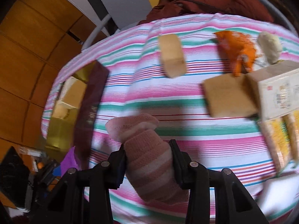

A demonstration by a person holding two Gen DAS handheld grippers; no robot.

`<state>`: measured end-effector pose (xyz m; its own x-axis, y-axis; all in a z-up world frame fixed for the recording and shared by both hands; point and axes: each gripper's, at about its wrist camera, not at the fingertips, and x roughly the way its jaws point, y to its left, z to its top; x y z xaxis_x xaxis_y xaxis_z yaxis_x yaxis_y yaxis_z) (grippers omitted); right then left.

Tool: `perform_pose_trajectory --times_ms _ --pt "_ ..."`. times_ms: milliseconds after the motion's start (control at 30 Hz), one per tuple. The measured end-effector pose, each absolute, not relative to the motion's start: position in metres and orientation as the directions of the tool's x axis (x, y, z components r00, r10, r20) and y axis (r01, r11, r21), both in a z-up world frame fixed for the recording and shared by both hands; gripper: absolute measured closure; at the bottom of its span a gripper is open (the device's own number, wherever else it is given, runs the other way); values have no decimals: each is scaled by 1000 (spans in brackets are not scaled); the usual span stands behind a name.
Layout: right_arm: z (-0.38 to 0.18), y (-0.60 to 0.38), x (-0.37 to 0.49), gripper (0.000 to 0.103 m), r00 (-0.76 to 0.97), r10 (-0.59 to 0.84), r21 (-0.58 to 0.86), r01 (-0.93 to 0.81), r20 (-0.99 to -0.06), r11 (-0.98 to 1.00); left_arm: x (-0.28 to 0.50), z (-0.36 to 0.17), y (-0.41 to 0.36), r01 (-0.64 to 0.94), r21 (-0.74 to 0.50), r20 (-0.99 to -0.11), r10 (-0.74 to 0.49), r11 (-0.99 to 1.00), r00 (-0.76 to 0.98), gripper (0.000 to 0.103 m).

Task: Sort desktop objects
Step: 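Carry the sock and sachet into the gold tray and open both tools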

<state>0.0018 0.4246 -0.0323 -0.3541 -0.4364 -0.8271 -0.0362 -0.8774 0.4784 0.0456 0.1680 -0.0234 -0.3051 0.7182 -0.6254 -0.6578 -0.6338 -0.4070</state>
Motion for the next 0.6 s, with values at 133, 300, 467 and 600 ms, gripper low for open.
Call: perform_pose_trajectory --times_ms 133,300,467,600 --pt "-22 395 -8 60 -364 -494 535 -14 -790 -845 34 -19 136 -601 -432 -611 708 -672 -353 51" --pt "-1 347 -24 60 -375 -536 559 56 -756 -827 15 -17 93 -524 -454 -604 681 -721 -414 51" --pt "7 301 -51 60 -368 -570 591 68 -734 -804 -9 -23 51 -427 -469 -624 632 -773 -459 51" --pt "2 268 -70 60 -361 -559 583 51 -746 -811 -26 -31 26 -367 -459 -659 587 -809 -470 51"
